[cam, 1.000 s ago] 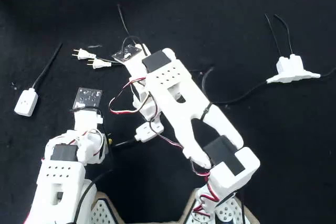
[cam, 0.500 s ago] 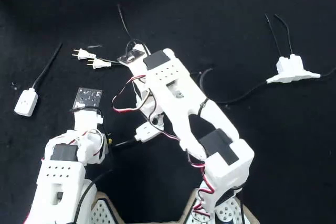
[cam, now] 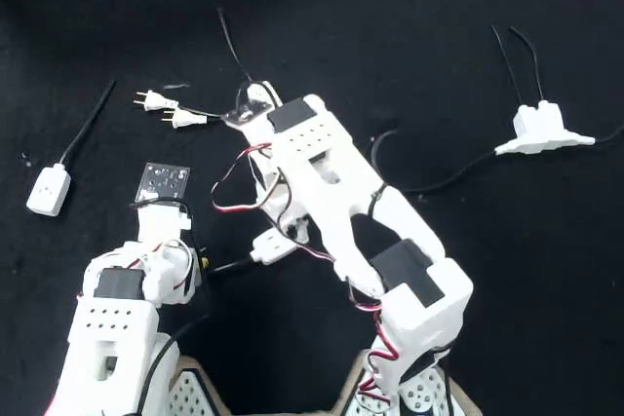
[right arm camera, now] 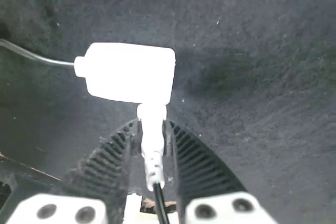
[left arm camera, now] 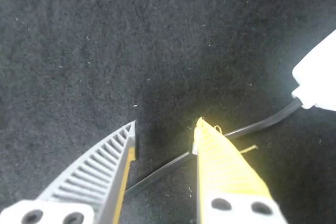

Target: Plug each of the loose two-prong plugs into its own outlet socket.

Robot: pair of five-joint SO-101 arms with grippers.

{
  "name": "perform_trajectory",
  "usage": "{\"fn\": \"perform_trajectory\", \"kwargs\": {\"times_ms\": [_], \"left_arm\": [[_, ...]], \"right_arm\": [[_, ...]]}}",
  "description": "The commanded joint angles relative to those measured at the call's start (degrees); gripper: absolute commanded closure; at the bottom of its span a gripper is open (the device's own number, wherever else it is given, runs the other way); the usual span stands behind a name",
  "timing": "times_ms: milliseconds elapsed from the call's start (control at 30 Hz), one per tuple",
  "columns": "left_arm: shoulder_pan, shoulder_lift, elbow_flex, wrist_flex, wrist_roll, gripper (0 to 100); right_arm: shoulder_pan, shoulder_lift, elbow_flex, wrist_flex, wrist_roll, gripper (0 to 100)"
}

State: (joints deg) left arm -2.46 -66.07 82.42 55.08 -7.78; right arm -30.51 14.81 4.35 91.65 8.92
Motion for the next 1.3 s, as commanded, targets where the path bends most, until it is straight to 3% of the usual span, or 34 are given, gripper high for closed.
{"fn": "perform_trajectory", "kwargs": {"times_ms": [0, 300, 600, 1267], "left_arm": [[0.7, 0.3, -0.7, -0.8, 0.1, 81], [0.5, 0.3, -0.7, -0.8, 0.1, 81], [0.5, 0.2, -0.7, -0.8, 0.1, 81], [0.5, 0.0, -0.6, -0.8, 0.1, 81]], "right_arm": [[0.9, -3.8, 1.3, -2.2, 0.2, 98.8], [1.1, -5.0, -1.4, -3.1, -0.3, 98.8], [1.0, -4.5, -9.4, 6.0, -1.8, 98.8], [0.9, 3.0, -7.8, 0.2, -1.8, 98.8]]}}
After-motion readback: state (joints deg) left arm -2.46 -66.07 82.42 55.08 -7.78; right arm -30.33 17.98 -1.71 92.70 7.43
